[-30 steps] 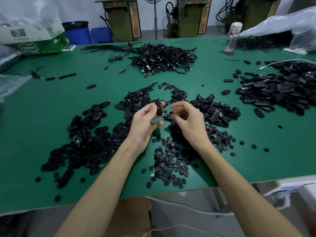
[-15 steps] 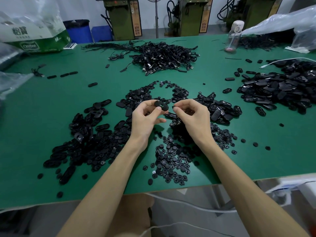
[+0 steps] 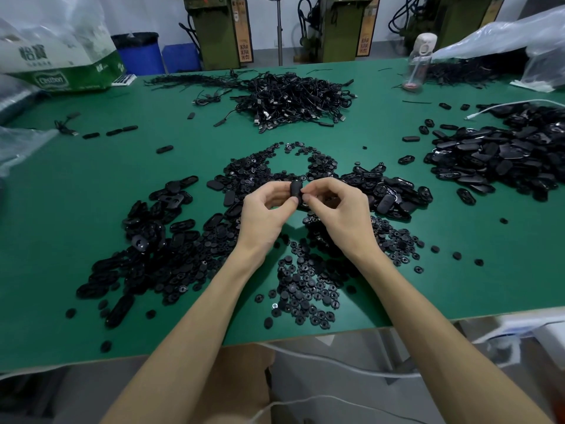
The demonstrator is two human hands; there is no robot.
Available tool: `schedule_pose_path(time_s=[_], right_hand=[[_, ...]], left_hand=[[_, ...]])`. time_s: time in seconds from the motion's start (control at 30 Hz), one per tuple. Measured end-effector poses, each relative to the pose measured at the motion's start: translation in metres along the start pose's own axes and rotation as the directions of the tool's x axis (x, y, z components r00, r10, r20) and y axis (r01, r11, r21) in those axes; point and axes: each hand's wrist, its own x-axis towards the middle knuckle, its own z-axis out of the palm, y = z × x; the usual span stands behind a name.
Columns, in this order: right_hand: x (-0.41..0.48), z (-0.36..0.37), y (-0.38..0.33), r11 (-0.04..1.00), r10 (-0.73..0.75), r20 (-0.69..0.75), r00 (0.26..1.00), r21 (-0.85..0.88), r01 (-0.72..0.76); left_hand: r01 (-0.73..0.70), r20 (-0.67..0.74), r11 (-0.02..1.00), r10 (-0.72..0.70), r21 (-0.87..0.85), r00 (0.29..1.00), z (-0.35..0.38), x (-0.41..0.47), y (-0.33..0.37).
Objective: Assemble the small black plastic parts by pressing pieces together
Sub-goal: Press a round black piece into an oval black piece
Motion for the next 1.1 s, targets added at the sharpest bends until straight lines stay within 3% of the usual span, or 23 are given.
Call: schedule_pose_path(time_s=[0.5,0.8,0.97,1.1], right_hand=[[0.0,0.006,0.007,0.969,-0.162,-0.025,0.986,-0.192,0.155],[-0.004,0.012,0.01,0.912,-0.286,0.098,0.953,-0.276,0.303],[-0.004,0.012,0.008,0.924,-0.275,0.096,0.957,-0.249,0.291],[-0.001,0.009,0.004,0.97,-0.175,0.028,0.984,-0.164,0.177]], left_hand=[[-0.009,0.053,0.999,0.007,0.04,0.999,0.001,0.0,-0.001],[0.043,-0.025,0.993,-0.046,-0.109,0.999,0.0,0.0,0.001],[0.078,-0.018,0.988,-0.081,-0.131,0.997,-0.001,0.0,0.002],[0.092,0.025,0.984,-0.089,-0.155,0.996,0.001,-0.001,0.003]])
